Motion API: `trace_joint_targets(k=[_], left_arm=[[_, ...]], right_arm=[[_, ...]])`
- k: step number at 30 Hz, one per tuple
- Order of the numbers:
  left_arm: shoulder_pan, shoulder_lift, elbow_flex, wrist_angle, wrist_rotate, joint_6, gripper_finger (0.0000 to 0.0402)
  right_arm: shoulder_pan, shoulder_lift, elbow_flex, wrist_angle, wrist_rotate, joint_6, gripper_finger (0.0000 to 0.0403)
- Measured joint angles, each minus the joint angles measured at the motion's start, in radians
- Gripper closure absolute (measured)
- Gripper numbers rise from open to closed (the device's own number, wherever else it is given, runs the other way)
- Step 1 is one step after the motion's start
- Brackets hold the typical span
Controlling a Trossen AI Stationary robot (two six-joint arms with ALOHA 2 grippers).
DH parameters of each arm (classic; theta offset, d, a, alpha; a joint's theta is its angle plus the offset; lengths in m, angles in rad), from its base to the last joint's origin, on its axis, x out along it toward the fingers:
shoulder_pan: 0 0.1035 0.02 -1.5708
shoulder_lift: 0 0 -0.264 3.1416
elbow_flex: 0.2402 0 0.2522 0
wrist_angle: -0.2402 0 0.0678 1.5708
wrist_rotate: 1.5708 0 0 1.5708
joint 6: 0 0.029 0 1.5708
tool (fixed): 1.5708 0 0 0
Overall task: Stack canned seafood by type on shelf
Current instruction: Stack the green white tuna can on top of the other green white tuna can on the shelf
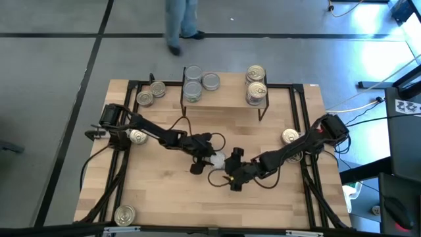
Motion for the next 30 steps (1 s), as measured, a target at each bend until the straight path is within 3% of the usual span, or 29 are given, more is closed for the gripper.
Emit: trace_joint_targets(k=[4,10,20,30], left_arm=[[0.022,0.001,-0.075,0.138,0.032,-0.058,0.0169],[0.050,0.001,-0.124,0.213,0.075,-0.127,0.0169],[0.087,0.002,-0.133,0.232,0.129,-0.210,0.0169],[0.098,0.003,-0.135,0.249,0.129,-0.237,0.0169]], right_arm=[[0.014,0.033,0.000,0.062,0.020,-0.106,0.0068],[0.011,0.092,0.000,0.137,0.083,-0.295,0.0068],[0.011,0.131,0.000,0.162,0.237,-0.541,0.0068],[0.011,0.143,-0.001,0.155,0.251,-0.660,0.0068]])
